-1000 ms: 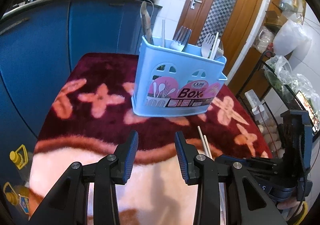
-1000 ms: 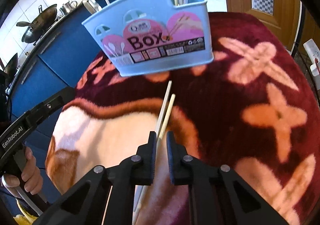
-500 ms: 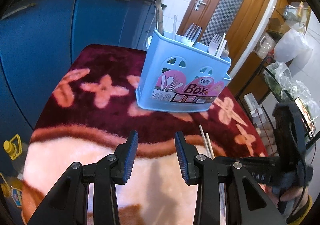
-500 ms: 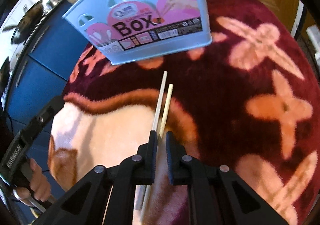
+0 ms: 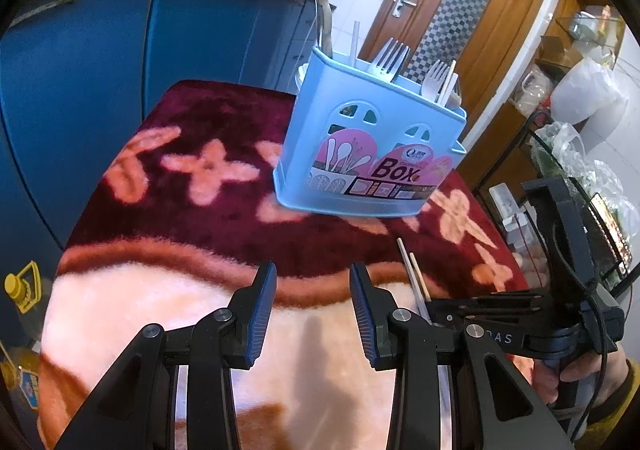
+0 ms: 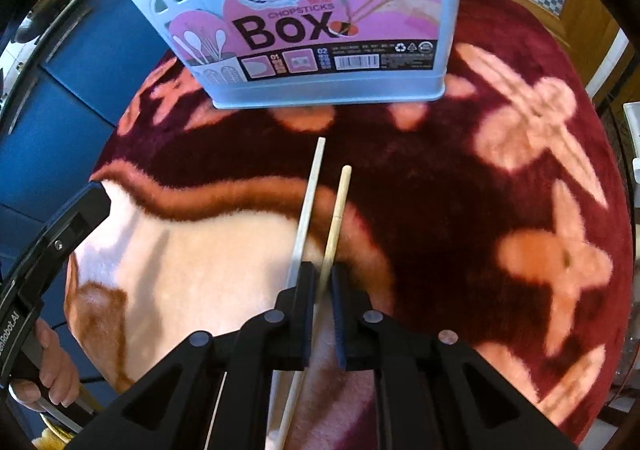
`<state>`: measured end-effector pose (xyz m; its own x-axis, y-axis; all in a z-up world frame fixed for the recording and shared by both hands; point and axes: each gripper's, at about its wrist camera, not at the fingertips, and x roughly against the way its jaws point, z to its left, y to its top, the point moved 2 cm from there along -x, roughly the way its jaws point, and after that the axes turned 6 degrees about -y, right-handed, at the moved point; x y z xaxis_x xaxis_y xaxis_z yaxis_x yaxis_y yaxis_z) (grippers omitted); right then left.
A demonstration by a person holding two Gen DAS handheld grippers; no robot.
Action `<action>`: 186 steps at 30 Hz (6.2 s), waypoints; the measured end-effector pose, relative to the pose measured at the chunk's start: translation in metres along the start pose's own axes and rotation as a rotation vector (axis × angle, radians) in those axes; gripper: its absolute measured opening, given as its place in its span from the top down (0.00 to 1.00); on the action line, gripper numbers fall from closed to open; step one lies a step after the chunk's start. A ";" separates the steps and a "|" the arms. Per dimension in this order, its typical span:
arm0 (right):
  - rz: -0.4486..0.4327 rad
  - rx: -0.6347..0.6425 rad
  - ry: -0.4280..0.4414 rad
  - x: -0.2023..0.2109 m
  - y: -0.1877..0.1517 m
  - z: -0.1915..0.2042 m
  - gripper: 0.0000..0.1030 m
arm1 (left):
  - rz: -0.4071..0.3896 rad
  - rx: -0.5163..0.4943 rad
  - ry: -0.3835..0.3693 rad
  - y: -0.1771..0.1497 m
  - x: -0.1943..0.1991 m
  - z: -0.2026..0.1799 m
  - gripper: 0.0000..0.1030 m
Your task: Organize utensils
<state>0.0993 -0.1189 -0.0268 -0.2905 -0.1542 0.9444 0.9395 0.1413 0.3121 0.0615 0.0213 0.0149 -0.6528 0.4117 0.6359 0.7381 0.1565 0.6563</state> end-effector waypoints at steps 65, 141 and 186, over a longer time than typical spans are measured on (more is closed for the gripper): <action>-0.718 -0.086 0.253 0.133 0.001 -0.058 0.94 | -0.165 -0.071 -0.094 0.074 0.008 -0.076 0.96; -0.889 -0.082 0.107 0.136 -0.010 -0.038 0.00 | -0.376 -0.226 0.193 0.066 0.044 -0.063 0.40; -0.763 -0.137 -0.025 0.066 -0.045 -0.050 0.00 | -0.276 -0.195 0.242 0.009 -0.006 -0.039 0.40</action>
<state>0.0470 -0.1845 0.0164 -0.8686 -0.1375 0.4761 0.4916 -0.1176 0.8628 0.0652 -0.0147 0.0330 -0.8600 0.1517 0.4872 0.4988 0.0486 0.8653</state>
